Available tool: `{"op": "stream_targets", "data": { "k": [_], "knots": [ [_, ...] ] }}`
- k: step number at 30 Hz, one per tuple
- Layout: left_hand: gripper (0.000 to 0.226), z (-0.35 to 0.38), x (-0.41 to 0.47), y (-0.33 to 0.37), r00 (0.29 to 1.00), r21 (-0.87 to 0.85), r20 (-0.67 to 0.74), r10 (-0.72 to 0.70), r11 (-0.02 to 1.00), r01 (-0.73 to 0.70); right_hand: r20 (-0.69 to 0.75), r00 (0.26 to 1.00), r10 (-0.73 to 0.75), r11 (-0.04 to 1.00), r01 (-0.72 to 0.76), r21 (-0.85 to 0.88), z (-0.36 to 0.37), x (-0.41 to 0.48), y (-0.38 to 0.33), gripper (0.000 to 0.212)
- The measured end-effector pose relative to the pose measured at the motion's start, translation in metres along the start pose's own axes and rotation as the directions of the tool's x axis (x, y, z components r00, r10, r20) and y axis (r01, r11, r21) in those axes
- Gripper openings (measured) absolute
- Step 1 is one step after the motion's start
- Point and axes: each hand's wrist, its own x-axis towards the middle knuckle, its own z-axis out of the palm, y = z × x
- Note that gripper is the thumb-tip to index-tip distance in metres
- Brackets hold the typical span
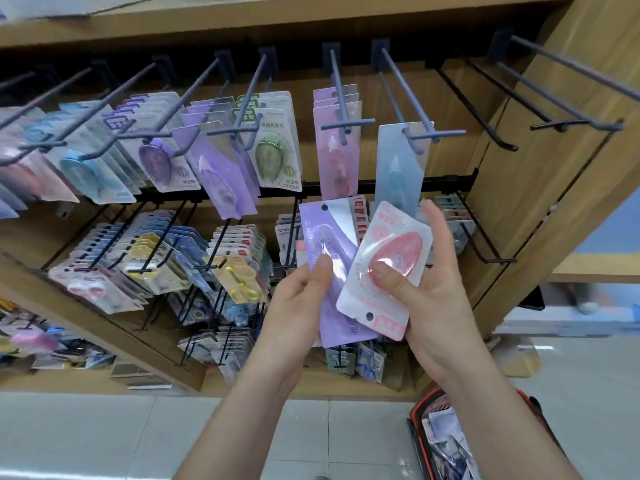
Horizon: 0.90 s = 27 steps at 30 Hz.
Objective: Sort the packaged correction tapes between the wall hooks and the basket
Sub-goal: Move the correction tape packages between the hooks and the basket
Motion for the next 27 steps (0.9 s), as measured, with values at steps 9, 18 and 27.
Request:
{"op": "stream_targets", "data": {
  "k": [9,18,27],
  "knots": [
    [0.03,-0.012,0.006,0.004,0.965,-0.031,-0.17,0.198,0.978,-0.206,-0.012,0.995,0.1,0.967,-0.1,-0.234,-0.003,-0.002,0.007,0.016],
    [0.008,-0.001,0.011,-0.007,0.965,0.09,-0.024,0.261,0.962,-0.258,0.118,0.983,0.143,0.981,-0.126,-0.145,0.018,0.0,0.014,0.033],
    [0.027,-0.03,0.021,0.0,0.918,0.134,-0.182,0.351,0.934,-0.331,0.099,0.972,0.215,0.974,-0.206,-0.099,0.043,0.01,0.03,0.035]
  ]
}}
